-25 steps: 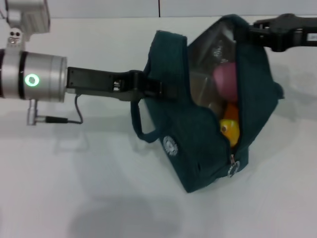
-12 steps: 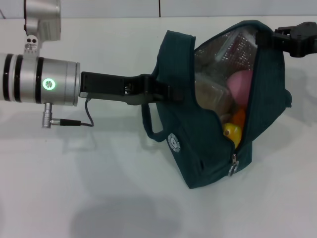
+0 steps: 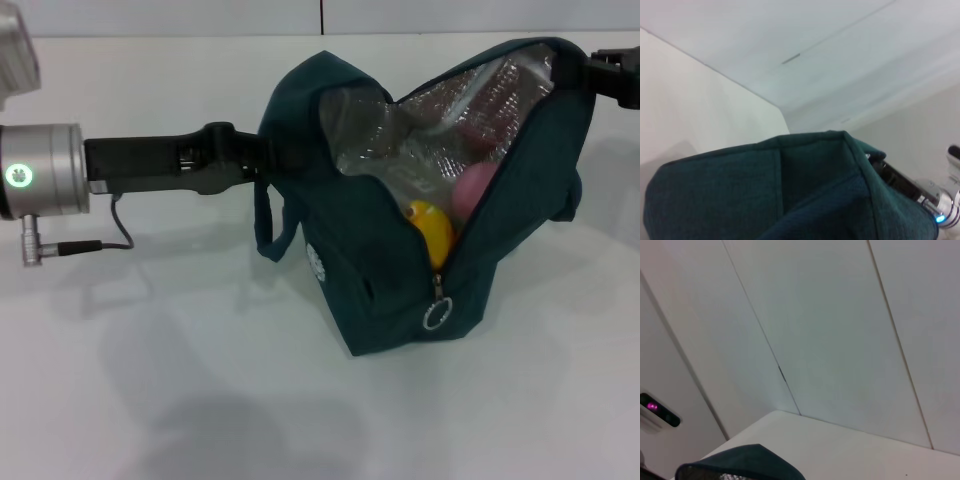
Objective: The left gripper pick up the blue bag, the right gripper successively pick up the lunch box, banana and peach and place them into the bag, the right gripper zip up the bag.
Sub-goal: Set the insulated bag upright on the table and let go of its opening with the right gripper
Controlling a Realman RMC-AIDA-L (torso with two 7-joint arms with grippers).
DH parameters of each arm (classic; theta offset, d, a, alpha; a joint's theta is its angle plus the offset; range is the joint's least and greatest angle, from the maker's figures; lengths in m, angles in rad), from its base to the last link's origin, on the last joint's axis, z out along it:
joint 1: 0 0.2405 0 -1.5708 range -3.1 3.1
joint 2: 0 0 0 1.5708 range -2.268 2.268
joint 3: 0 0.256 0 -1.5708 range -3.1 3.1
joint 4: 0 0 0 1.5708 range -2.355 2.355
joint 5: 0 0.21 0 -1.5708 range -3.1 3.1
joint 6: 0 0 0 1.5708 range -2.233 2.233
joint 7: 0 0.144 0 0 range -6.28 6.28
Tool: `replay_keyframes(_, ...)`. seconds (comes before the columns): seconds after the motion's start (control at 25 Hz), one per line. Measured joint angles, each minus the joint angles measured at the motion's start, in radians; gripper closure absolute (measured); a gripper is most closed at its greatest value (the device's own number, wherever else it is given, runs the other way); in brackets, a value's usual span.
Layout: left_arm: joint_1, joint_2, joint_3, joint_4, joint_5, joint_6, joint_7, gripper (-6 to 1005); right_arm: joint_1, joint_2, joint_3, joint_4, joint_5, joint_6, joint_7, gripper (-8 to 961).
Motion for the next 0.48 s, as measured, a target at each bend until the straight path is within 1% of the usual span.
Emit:
replay_keyframes(0.16,0.005,0.005,-0.006,-0.001,-0.014,0.008,0.006,957,-0.001,-0.001,0.001,0.002,0.000,0.000,-0.001,916)
replay_keyframes(0.28,0.000,0.000,-0.003,-0.005,-0.024,0.011,0.018,956,0.004,0.001,0.001,0.004,0.002,-0.001,-0.003,916)
replay_keyframes(0.4,-0.020,-0.016,0.001,-0.007,-0.027,0.021,0.028,956,0.019,0.013,-0.005,0.004,0.005,-0.030,-0.017,916)
replay_keyframes(0.48,-0.039,-0.027,0.002,-0.010,-0.027,0.033,0.036,956,0.035,0.028,-0.006,0.001,0.006,-0.062,-0.028,916)
